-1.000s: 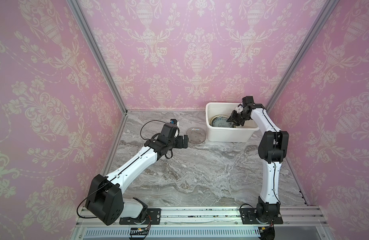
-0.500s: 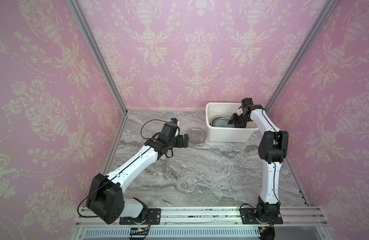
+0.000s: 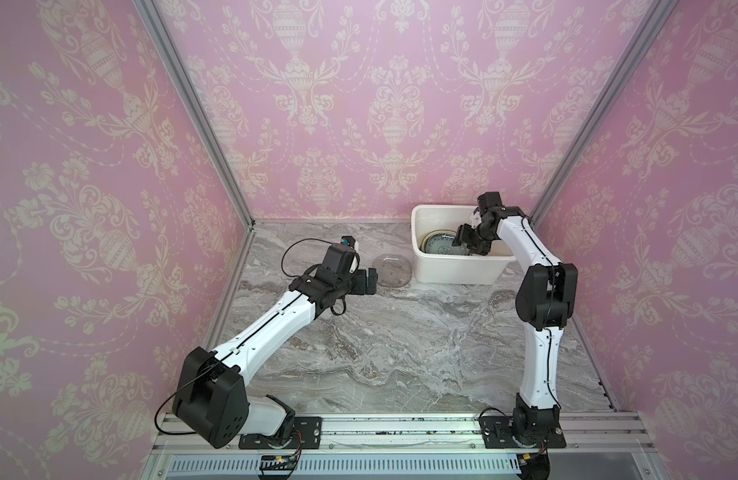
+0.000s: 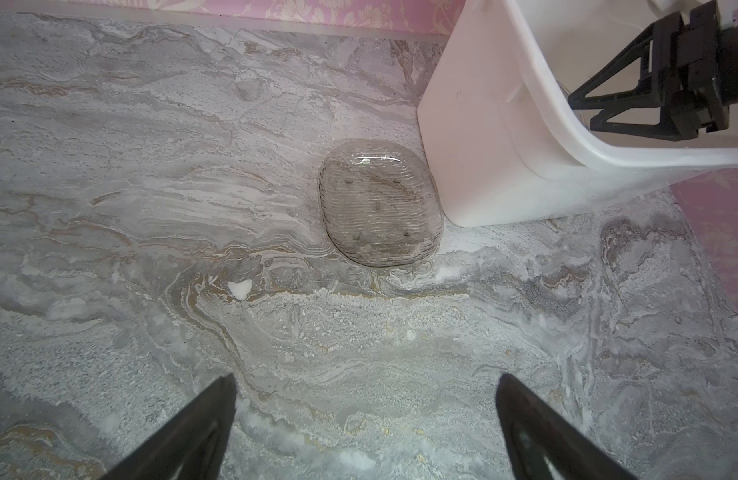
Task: Place the plates into the plastic bin on the countertop
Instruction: 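Lower the glass plate onto the floral plate in the bin with the right gripper, then open the right gripper and draw it back out of the bin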
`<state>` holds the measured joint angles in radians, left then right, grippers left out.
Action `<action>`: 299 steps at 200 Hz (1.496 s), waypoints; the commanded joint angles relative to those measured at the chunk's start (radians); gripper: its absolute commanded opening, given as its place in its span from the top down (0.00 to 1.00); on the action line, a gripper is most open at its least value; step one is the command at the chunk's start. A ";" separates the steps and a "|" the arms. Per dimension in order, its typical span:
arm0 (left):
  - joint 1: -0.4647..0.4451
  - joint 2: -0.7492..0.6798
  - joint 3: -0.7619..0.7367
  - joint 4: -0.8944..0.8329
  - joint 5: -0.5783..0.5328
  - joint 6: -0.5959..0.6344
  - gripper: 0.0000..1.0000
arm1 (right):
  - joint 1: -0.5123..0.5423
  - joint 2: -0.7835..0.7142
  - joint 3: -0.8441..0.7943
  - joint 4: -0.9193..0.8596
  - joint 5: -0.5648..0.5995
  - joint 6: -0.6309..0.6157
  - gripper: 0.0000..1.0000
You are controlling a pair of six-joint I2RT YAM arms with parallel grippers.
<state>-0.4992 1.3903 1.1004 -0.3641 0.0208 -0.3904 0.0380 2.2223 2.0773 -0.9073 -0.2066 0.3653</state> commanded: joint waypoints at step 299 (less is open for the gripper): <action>0.081 -0.033 0.134 -0.417 0.184 -0.256 0.06 | 0.205 -1.598 -1.407 0.479 -0.028 0.620 0.13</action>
<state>-0.4438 1.3117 1.1999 -0.8234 0.1539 -0.6094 0.2268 0.6609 0.7357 -0.3874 -0.2611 0.8558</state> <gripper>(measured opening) 0.943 0.875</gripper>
